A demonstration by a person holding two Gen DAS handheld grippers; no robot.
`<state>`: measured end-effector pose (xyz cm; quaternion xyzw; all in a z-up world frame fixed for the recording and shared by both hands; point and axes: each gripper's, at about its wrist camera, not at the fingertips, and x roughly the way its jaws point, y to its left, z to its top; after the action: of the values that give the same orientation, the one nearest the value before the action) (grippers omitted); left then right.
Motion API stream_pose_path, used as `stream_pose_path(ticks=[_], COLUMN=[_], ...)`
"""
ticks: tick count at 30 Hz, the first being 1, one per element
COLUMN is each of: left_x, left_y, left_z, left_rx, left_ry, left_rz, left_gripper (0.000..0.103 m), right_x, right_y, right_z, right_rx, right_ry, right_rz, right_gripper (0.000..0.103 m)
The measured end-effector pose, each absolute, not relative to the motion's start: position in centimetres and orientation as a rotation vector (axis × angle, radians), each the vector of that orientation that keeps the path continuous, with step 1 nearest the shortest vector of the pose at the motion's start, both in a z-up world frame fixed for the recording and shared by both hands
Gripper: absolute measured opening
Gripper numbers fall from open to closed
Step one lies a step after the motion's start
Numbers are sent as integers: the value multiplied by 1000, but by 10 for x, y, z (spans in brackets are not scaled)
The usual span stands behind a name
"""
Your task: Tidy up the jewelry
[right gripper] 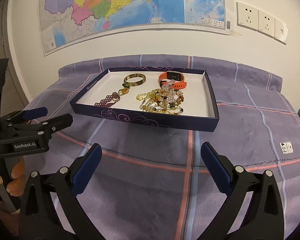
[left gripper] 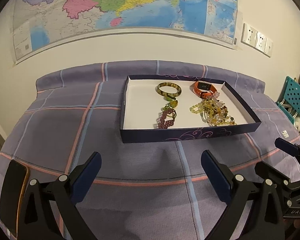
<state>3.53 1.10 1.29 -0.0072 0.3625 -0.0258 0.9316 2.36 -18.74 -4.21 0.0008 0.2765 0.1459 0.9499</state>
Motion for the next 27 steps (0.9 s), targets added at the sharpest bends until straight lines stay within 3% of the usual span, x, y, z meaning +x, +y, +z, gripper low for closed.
stream_pose_path(ticks=[27], left_x=[31], left_y=[7], left_z=[10], left_rx=[21], left_ry=[749], left_rz=[-40], left_gripper=[96], right_x=[18], right_y=[-188], right_z=[-42], right_rx=[12], right_ry=[548], right_rz=[301], right_gripper=[98])
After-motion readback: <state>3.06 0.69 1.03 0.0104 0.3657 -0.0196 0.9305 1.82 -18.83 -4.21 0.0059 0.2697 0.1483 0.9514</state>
